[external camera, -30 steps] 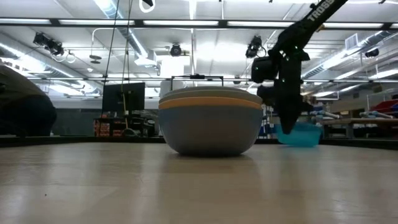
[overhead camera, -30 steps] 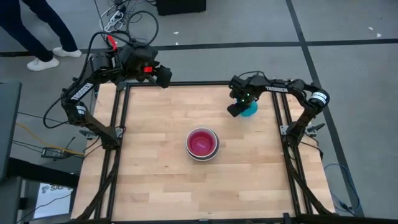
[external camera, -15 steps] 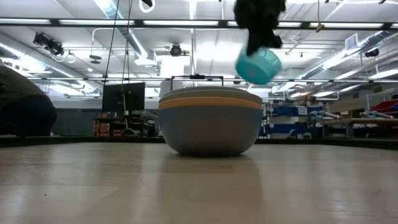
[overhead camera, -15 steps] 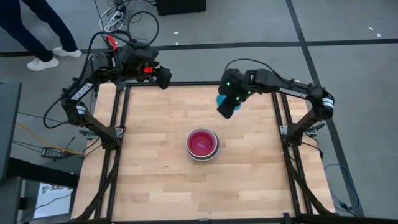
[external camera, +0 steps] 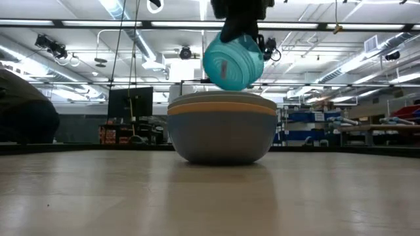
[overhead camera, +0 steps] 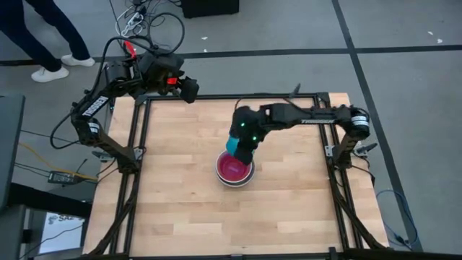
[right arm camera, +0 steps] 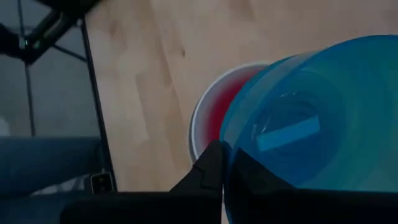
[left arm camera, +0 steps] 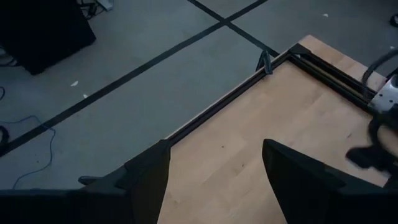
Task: Nest bowls inside each other
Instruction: Stack the transparent blue bowl on top of the purple bowl, then return to Home Position
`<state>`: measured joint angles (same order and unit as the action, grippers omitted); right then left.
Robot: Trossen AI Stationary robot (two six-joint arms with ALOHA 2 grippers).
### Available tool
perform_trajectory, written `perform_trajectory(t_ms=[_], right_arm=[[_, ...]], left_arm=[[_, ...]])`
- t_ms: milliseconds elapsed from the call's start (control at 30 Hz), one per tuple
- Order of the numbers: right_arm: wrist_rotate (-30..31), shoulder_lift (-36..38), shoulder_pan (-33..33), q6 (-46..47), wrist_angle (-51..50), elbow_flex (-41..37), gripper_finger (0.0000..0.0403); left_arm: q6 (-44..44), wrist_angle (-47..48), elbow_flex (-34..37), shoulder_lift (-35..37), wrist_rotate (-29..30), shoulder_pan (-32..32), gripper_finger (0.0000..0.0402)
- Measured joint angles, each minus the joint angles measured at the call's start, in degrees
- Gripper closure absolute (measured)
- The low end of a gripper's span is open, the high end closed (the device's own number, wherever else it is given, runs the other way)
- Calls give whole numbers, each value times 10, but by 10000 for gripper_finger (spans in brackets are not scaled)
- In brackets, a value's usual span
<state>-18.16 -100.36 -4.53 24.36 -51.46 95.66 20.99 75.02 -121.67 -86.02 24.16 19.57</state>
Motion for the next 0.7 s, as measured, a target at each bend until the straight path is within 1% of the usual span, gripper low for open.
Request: perform_trajectory(t_ms=[233, 300, 533, 700], right_arm=[[-41, -37, 9, 25, 3, 0, 397], [-48, -41, 12, 30, 6, -1, 382], [-50, -47, 14, 62, 4, -1, 307], [-30, -42, 14, 79, 4, -1, 279]], left_arm=[[0, 2, 0, 0, 0, 0, 138], [0, 3, 0, 0, 0, 0, 138], [-1, 4, 0, 0, 0, 0, 138], [-13, 3, 0, 0, -1, 0, 138]])
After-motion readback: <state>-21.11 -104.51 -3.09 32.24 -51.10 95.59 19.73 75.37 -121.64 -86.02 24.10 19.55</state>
